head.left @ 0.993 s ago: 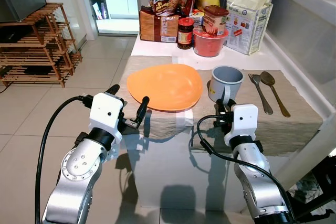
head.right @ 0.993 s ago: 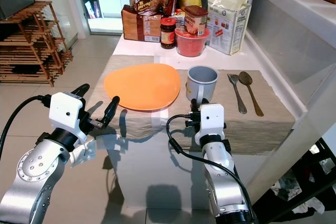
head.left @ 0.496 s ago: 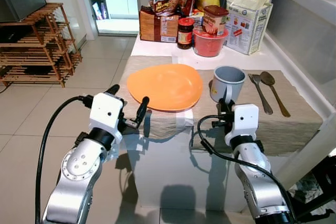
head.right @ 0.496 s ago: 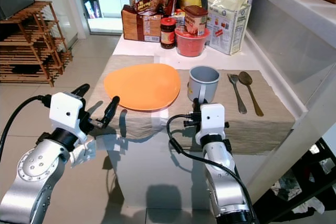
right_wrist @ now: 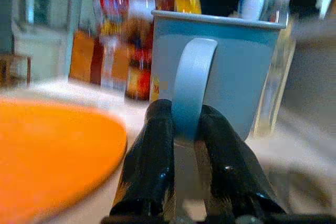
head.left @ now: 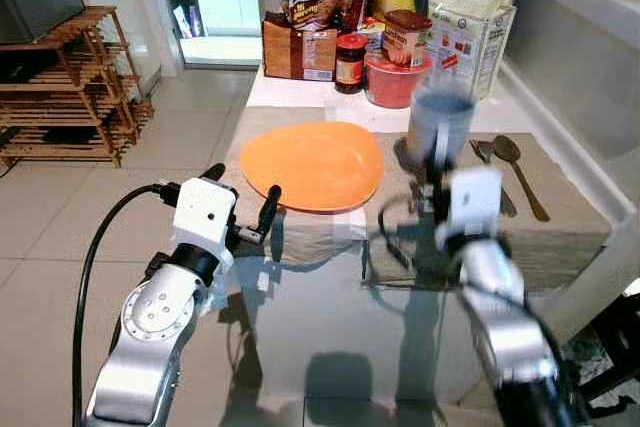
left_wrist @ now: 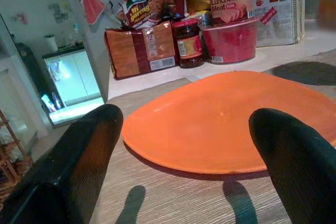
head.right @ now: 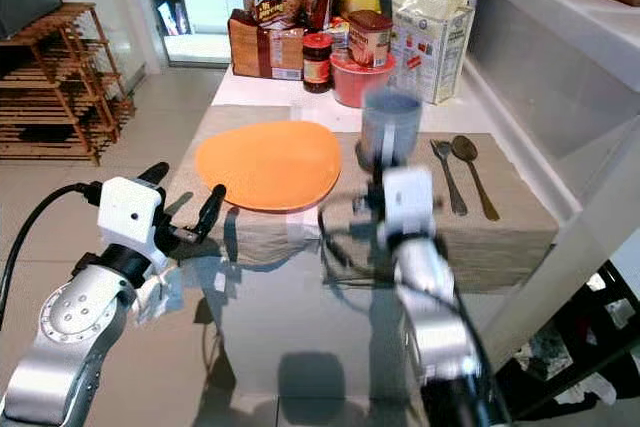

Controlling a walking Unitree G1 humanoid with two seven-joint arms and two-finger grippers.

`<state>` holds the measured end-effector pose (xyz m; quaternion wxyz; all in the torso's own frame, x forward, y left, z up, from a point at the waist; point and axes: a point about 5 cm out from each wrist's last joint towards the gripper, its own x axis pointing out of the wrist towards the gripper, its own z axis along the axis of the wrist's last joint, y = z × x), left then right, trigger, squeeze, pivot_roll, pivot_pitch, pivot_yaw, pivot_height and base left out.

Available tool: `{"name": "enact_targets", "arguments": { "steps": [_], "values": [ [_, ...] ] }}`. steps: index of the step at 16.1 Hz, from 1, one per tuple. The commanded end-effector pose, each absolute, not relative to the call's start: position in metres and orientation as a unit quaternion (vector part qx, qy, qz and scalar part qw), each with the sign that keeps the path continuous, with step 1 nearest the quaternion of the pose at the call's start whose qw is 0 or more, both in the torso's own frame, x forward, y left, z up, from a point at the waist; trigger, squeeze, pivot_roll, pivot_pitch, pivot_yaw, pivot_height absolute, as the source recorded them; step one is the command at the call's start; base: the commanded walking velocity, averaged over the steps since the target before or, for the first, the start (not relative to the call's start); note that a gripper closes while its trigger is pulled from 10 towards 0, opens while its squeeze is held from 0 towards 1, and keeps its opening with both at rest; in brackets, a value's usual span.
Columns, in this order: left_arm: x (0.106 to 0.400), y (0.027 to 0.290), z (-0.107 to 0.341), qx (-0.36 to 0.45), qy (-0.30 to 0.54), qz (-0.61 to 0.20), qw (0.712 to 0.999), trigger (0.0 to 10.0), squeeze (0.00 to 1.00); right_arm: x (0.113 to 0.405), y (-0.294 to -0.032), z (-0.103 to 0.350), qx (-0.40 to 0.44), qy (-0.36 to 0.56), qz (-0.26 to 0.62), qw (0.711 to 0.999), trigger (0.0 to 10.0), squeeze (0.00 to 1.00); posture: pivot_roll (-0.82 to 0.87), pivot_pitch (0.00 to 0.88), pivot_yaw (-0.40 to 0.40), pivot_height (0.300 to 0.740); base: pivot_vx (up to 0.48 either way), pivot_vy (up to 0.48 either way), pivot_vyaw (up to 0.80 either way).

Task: Setting the table

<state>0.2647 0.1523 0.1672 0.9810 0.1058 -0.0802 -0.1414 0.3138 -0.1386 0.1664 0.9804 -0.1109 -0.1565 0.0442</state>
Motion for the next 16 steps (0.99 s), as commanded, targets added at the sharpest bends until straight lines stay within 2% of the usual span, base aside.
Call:
{"name": "enact_targets", "arguments": {
  "steps": [1,6,13,16],
  "values": [
    [0.267,0.151,0.165,0.105,-0.075,-0.139,0.982,10.0,0.00,0.317,-0.141,0.186,-0.117,-0.195,0.039,0.973,0.0,0.00,0.01,0.000,0.021,0.736,0.000,0.000,0.00],
    [0.269,0.154,0.159,0.098,-0.066,-0.127,0.985,10.0,0.00,0.329,-0.147,0.233,-0.125,-0.271,0.027,0.954,0.0,0.00,0.01,0.000,0.014,0.736,0.000,0.000,0.00],
    [0.268,0.154,0.163,0.083,-0.076,-0.124,0.986,10.0,0.00,0.323,-0.147,0.219,-0.120,-0.250,0.031,0.960,0.0,0.00,0.01,0.000,0.013,0.736,0.000,0.000,0.00],
    [0.269,0.155,0.166,0.075,-0.079,-0.116,0.987,10.0,0.00,0.323,-0.148,0.213,-0.117,-0.237,0.030,0.964,0.0,0.00,0.01,0.000,0.011,0.736,-0.311,0.000,0.00]
  ]
}}
